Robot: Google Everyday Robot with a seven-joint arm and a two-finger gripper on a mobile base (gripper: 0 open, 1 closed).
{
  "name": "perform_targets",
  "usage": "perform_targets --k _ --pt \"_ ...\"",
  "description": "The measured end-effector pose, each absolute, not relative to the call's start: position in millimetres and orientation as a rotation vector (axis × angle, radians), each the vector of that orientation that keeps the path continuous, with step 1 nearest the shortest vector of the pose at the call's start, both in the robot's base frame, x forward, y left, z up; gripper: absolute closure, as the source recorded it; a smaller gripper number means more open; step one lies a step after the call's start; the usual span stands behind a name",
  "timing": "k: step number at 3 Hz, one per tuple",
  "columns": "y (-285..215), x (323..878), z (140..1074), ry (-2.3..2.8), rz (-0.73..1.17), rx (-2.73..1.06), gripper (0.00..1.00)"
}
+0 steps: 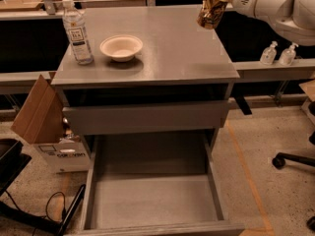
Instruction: Pick orange can from middle drawer and place on counter
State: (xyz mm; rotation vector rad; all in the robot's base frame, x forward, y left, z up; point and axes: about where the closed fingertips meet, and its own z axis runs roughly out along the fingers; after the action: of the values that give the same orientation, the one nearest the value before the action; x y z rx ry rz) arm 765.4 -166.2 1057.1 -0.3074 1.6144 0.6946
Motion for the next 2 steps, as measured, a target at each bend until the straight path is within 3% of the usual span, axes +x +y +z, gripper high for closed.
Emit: perform_targets --k 2 --pt "-155 839 983 1.720 0.606 -0.390 1.00"
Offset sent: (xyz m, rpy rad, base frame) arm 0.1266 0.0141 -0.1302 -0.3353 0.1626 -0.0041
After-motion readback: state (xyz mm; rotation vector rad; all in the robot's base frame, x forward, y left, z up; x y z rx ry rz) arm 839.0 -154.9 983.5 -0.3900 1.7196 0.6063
